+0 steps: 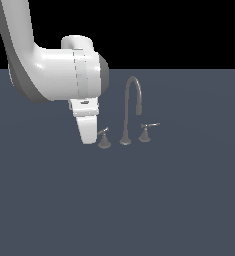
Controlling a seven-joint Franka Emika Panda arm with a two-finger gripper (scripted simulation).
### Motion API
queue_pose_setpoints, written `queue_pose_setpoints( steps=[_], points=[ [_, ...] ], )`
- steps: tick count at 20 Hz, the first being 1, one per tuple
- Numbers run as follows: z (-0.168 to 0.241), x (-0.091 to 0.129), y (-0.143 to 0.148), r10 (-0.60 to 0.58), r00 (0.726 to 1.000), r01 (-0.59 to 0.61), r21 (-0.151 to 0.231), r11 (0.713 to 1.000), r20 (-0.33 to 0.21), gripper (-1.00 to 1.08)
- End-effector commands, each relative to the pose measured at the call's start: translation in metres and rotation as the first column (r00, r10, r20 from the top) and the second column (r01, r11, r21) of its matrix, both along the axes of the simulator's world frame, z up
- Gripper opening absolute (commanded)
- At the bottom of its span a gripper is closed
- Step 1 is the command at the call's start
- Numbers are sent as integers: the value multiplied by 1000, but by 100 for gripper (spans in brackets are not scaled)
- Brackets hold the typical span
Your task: Turn on the faucet by rotating a designated handle.
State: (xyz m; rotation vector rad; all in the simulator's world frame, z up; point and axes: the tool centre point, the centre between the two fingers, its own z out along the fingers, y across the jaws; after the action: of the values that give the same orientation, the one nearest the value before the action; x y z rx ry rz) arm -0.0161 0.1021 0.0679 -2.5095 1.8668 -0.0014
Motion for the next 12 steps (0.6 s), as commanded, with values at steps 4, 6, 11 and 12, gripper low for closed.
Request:
queue_pose_setpoints(
  steps=[4, 6, 11, 12],
  points=[
    [-1, -3, -20, -10, 1000, 10, -3, 1000, -3, -100],
    [-2, -6, -33, -16, 1000, 16, -5, 1000, -5, -100],
    [-3, -12, -66, -31, 999, 31, -10, 999, -9, -100],
    [-3, -12, -66, -31, 999, 31, -10, 999, -9, -100]
  ],
)
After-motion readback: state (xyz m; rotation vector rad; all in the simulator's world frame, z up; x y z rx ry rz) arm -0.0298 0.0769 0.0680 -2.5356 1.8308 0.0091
